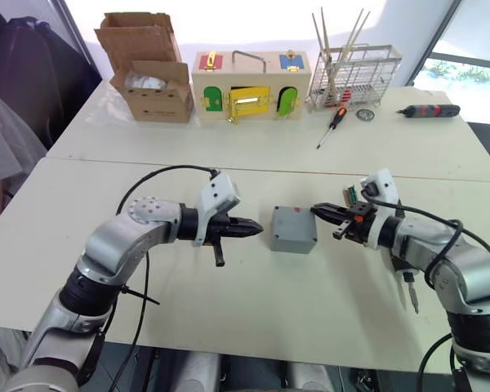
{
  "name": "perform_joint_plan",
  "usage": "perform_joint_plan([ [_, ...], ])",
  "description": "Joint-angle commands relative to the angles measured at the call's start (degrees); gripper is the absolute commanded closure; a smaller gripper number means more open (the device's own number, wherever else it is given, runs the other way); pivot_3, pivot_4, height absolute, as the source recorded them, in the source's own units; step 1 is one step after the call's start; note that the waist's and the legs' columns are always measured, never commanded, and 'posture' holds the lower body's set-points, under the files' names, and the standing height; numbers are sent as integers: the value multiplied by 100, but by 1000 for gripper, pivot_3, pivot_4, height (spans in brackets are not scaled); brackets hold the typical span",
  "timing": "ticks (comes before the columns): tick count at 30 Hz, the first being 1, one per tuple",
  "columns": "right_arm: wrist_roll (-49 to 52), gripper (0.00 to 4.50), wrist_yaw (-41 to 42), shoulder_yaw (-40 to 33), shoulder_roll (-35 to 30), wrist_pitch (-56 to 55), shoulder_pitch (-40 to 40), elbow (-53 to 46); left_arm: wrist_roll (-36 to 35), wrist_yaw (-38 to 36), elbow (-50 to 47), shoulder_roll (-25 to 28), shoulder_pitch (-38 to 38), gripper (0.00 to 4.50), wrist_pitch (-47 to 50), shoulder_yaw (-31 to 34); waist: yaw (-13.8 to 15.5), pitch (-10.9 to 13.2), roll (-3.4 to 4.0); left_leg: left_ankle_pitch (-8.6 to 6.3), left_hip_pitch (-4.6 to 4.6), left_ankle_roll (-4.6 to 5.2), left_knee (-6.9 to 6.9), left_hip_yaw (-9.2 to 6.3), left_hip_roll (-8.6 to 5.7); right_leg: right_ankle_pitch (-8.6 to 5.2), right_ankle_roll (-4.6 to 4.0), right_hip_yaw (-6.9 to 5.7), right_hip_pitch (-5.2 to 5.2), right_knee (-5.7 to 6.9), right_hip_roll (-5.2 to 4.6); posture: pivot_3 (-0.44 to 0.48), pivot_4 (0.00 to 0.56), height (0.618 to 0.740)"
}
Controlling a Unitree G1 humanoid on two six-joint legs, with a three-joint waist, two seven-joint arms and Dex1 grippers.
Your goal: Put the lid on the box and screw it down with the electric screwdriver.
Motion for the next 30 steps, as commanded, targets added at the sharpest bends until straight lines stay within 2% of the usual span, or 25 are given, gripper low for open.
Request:
perform_joint_plan([
  [1, -82, 3624, 81, -36, -90, -155, -48, -10, -139, 27, -112, -33, -98, 4500, 12, 215, 1, 0, 0, 0, 0, 0, 0, 0, 0, 0, 0, 0, 0, 0, 0, 0, 150, 739],
  [6, -113, 973, 26, -204, -215, -90, -316, -44, -175, 54, -69, -70, -72, 4500, 13, 232, -5, 0, 0, 0, 0, 0, 0, 0, 0, 0, 0, 0, 0, 0, 0, 0, 150, 739],
  [8, 92, 220, 66, -411, -338, 125, -461, -126, -190, 69, -69, -94, -78, 4500, 0, 235, -6, 0, 0, 0, 0, 0, 0, 0, 0, 0, 0, 0, -1, 0, 0, 0, 150, 739],
  [12, 548, 220, 113, -980, -617, 545, -849, -143, -199, 69, -69, -131, -106, 4500, -38, 253, 9, 0, 0, 0, 0, 0, 0, 0, 0, 0, 0, 0, 0, 0, -1, 0, 150, 739],
  [14, 720, 220, 26, -1399, -942, 945, -1290, 168, -288, 38, -112, -192, -179, 4500, -36, 297, 6, 1, 1, 0, 0, 0, 0, 0, 0, 0, 0, 0, 0, -1, -1, 0, 150, 739],
  [16, 794, 220, 204, -1527, -1667, 1632, -1712, 724, -411, -10, -195, -277, -291, 4500, -36, 333, 24, 2, 3, 0, -1, 0, 1, 0, 0, 0, 0, 0, 1, -1, -2, 0, 150, 739],
  [19, 386, 220, 871, -988, -2807, 1473, -1659, 1227, -329, -12, -283, -381, -368, 4500, -202, 163, 29, 2, 2, -4, -5, 7, 1, -9, -4, 0, -2, -4, 8, -9, -6, 0, 150, 739],
  [21, 149, 220, 971, -650, -3145, 1401, -1851, 1599, -256, 14, -386, -445, -362, 4500, -300, 29, -34, 2, 1, -10, -4, 16, -3, -1, -4, -1, -2, -2, 9, -13, -6, 0, 150, 739],
  [25, 29, 101, 1367, 201, -3718, 2348, -2232, 2202, -194, 102, -685, -619, -302, 4500, -396, -203, -131, 3, 2, -16, 0, 27, 1, 22, 0, 0, -1, 9, 4, -15, -10, 0, 150, 739],
  [30, 119, 101, 2484, 1371, -4466, 3118, -2365, 2215, 25, 142, -724, -728, -215, 4500, -655, -480, -118, 3, 6, -20, -4, 34, -8, 20, 5, -1, -2, 9, -12, -13, -6, 0, 150, 739],
])
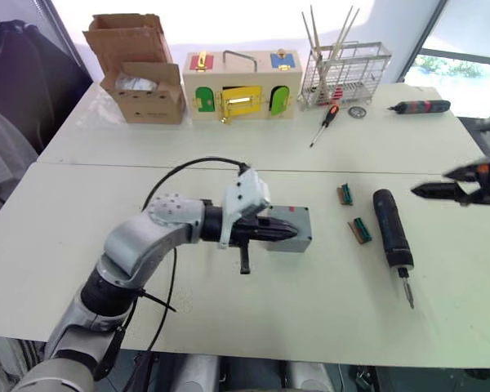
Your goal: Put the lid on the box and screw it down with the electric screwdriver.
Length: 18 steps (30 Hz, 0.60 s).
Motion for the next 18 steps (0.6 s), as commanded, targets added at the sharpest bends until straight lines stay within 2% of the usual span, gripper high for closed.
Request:
perform_joint_plan([
  [1, 134, 101, 707, 517, -366, 614, -285, -78, 203, 58, -120, -78, 59, 4500, -319, -167, 2, 0, 1, 0, -1, 0, 1, 1, 0, 0, 0, 0, -1, -1, -1, 0, 150, 739],
  [8, 95, 101, 765, 1235, 229, 1589, -755, 760, 313, 449, -37, -556, 236, 4500, -437, -247, 21, 0, 1, 0, -6, 0, 8, 2, -2, 0, 0, 2, -2, -1, -3, 0, 150, 739],
  [15, -32, 101, 632, 1697, 666, 1653, -870, 1199, 422, 600, -49, -536, 345, 4500, -402, -202, 55, 0, 1, 14, -25, -24, 10, 2, -3, 0, 0, 1, -23, 5, -3, 0, 150, 739],
  [18, -244, 101, 289, 1653, 1219, 1580, -977, 1682, 423, 675, -88, -467, 422, 4500, -356, -153, 56, -1, -2, 14, -26, -25, 13, 2, -3, 1, 0, 2, -23, 4, -2, 0, 150, 739],
])
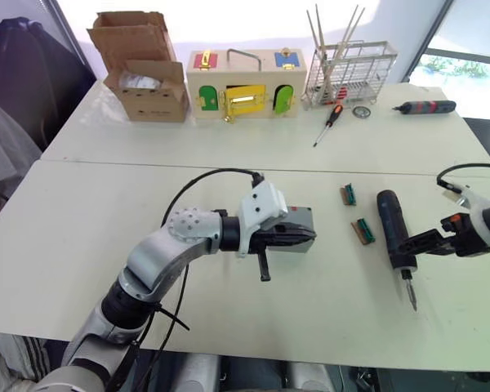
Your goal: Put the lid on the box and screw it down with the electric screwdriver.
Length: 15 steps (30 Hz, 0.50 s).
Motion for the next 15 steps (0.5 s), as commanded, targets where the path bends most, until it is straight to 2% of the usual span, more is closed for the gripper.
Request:
perform_joint_plan([
  [1, -257, 101, -370, -87, 495, -68, -197, 479, 1, 95, -133, 35, 70, 4500, -8, 148, -8, 0, 0, 2, 0, -3, 0, 0, 0, 0, 0, 1, 0, 1, 0, 0, 150, 739],
  [3, -294, 101, -453, -85, 706, 20, -336, 666, 9, 158, -111, 9, 67, 4500, -7, 143, -6, -3, -11, 3, 1, -5, 0, -2, 1, 0, 0, -1, 1, 4, 3, 0, 150, 739],
  [9, -617, 101, -445, 604, 733, -308, -352, 464, -19, 290, -75, -146, 28, 4500, -4, 132, 30, -14, -33, 3, 1, -5, 4, -3, 0, 0, 0, -2, 3, 1, 2, 0, 150, 739],
  [15, -929, 1809, -67, 1247, 342, -814, -91, -197, 14, 349, -38, -182, 42, 4500, -41, 148, 70, -24, -50, 3, 4, -5, 5, -4, -1, 0, 0, -4, 9, 0, 2, 0, 150, 739],
])
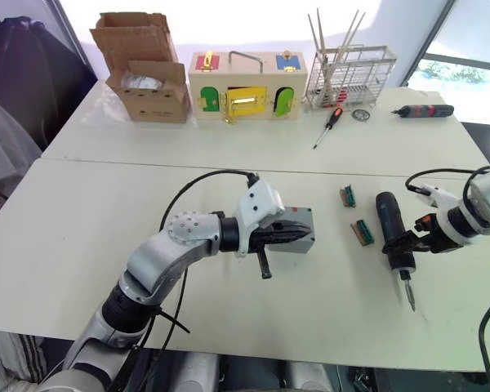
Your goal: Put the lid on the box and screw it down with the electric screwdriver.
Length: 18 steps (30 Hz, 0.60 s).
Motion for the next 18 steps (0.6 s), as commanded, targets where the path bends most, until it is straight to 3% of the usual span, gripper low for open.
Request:
perform_joint_plan([
  [1, -156, 2211, 152, 340, -97, -176, 211, -280, 26, 53, -12, -50, -64, 4500, -93, 120, 24, 0, 0, 0, 0, 0, 0, 0, -1, 0, 0, 0, 0, 0, 0, 0, 150, 739],
  [2, -185, 2552, 163, 351, -97, -192, 246, -336, 37, 63, 10, -54, -65, 4500, -107, 125, 23, -1, -2, 0, 0, 0, 0, -2, -1, 0, 0, -1, 1, 0, 0, 0, 150, 739],
  [3, -207, 2624, 159, 334, -83, -178, 274, -365, 42, 72, 23, -60, -68, 4500, -112, 126, 23, -1, -2, 0, 0, 0, 0, -3, -1, 0, 0, -1, 1, -1, 0, 0, 150, 739],
  [10, -479, 2624, 280, 99, -56, -504, 125, -62, 86, 75, 118, -28, -75, 4500, -142, 150, 19, -3, -5, 0, 0, 0, 0, -6, -1, 0, 0, -2, 3, -1, 0, 0, 150, 739],
  [13, -557, 2624, 427, -205, 113, -594, -655, 655, 68, 27, 145, 54, -68, 4500, -150, 204, -29, 0, -3, 0, 1, -1, 1, 0, -2, 0, 0, 2, 2, -1, 0, 0, 150, 739],
  [18, -686, 2624, 108, -1158, 277, -962, -2394, 1739, 40, -150, 291, 239, -135, 4500, -140, 330, -103, 24, 93, 3, -32, -4, -10, 19, -5, 0, 0, 20, -57, 16, -4, 0, 150, 739],
])
